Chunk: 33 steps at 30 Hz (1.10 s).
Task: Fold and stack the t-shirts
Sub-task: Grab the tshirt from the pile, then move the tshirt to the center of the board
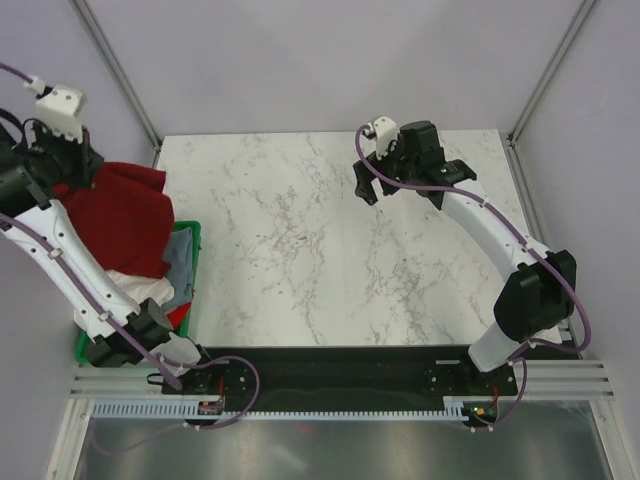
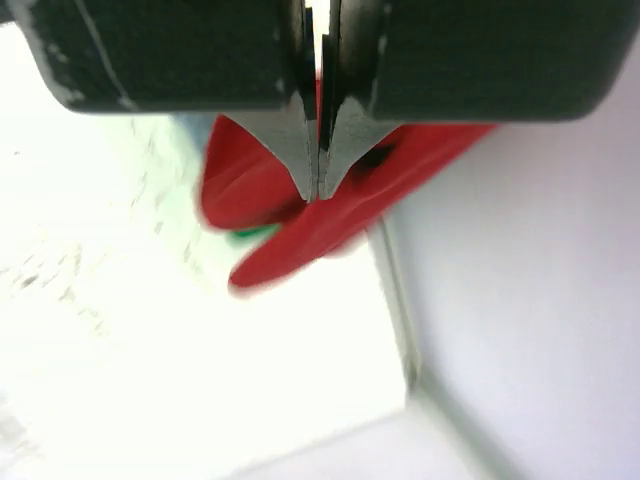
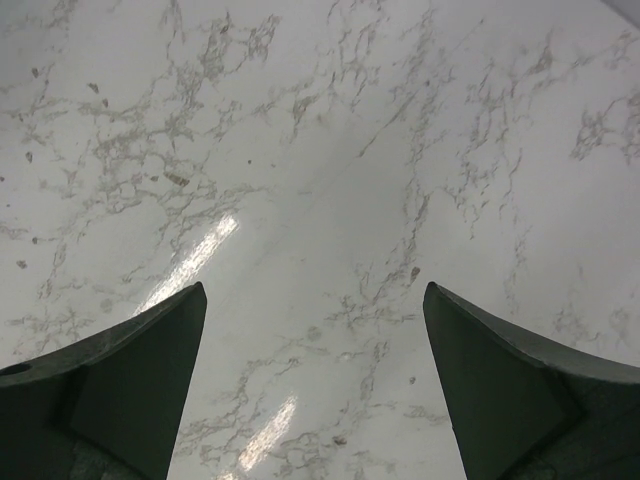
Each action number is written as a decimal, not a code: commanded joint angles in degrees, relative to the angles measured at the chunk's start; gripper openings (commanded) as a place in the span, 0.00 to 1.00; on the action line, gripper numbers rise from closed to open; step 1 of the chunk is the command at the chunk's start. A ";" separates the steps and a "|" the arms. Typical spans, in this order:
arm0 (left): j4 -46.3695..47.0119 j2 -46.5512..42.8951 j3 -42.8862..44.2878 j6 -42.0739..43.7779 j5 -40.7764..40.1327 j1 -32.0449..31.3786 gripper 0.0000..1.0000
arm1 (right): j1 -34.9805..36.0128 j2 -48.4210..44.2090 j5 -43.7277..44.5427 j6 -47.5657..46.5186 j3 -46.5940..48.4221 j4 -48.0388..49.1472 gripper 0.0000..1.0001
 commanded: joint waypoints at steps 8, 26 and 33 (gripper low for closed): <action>4.62 2.59 15.65 -13.66 -2.58 -36.97 0.02 | -1.52 1.62 11.38 3.89 8.96 0.87 0.95; 11.24 14.89 -5.53 -11.99 -24.73 -45.28 0.56 | -5.73 -8.75 10.43 -0.59 -3.34 0.43 0.98; 12.19 25.70 -11.06 -7.96 -32.10 -44.39 0.58 | -6.00 -8.31 9.02 -1.03 -5.45 0.17 0.98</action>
